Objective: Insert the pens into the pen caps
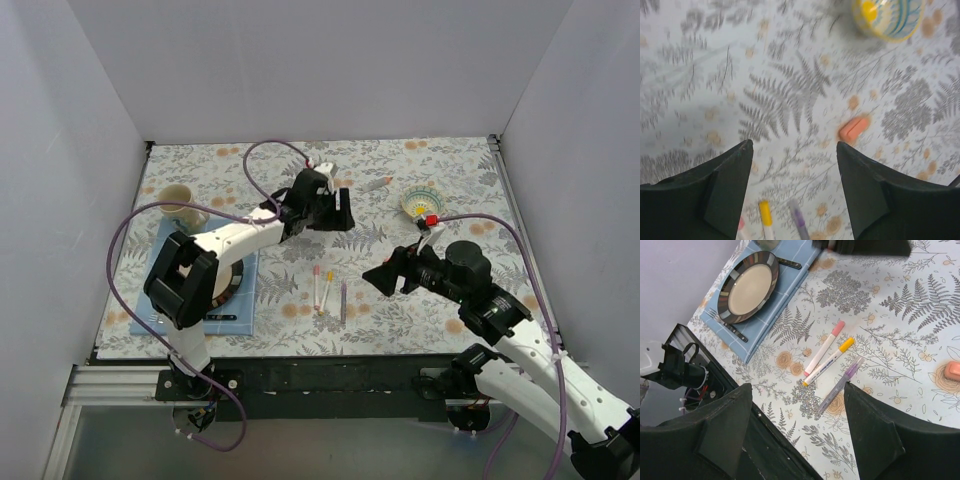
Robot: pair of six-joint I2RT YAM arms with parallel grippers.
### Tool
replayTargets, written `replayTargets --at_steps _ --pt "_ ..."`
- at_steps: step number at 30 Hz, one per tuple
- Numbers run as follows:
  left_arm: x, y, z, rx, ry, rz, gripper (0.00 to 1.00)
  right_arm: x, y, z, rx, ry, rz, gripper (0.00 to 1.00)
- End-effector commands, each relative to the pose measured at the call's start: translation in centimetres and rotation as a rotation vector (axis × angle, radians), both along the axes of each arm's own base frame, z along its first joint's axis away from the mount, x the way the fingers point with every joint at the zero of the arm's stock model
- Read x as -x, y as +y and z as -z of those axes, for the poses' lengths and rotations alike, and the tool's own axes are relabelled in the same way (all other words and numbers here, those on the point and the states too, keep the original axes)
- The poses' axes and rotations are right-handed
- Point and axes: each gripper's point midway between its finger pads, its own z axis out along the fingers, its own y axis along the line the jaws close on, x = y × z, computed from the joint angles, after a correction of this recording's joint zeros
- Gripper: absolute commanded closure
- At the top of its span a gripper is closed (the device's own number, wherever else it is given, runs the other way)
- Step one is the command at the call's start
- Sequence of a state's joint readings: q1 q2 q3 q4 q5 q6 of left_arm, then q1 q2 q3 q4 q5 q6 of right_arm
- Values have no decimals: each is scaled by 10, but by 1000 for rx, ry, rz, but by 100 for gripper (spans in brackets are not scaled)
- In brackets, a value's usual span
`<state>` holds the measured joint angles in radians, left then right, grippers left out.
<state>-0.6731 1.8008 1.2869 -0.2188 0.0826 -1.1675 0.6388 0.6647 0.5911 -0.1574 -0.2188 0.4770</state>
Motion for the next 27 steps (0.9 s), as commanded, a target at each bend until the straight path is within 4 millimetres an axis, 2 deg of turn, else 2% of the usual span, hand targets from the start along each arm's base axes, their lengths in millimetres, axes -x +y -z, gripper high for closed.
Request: replayTargets --at_steps 1,4,6,7,8,9,14,16,17,20,21,23,24,27 --pt "-68 -11 -41 -29 -201 0 33 3 -4 -21 -46 -57 12 20" --pt "-101 -27 -40 4 -226 11 32 5 -8 -27 -49 -78 17 20" --pt "-115 -35 -33 19 -227 30 32 7 -9 -31 -43 -94 9 20" --pt "-122 -40 -13 10 -205 44 32 8 -10 -29 -28 -87 8 20" --pt "-134 -47 -25 27 -245 58 32 8 -12 -30 -22 -90 10 20" --pt "-139 -54 -26 38 -257 78 32 8 -12 -31 -14 -99 8 20" --pt "-171 -76 1 36 -311 129 32 8 -15 -39 -11 -132 11 20" --pt "-179 -78 8 37 -330 124 32 8 -14 -40 -12 -134 8 20" --pt "-181 -79 21 32 -323 126 32 10 -14 -40 -15 -132 -1 20" --pt "-192 -78 32 17 -352 108 32 13 -12 -39 -20 -128 -18 20" --pt "-193 -79 42 11 -348 112 32 13 -12 -39 -22 -130 -19 20" --pt "-196 -82 46 15 -360 128 32 14 -12 -39 -25 -134 -21 21" --pt "-195 -83 55 10 -355 140 32 14 -12 -39 -25 -132 -19 21" --pt "-194 -89 62 20 -362 186 33 14 -13 -38 -24 -130 -19 21"
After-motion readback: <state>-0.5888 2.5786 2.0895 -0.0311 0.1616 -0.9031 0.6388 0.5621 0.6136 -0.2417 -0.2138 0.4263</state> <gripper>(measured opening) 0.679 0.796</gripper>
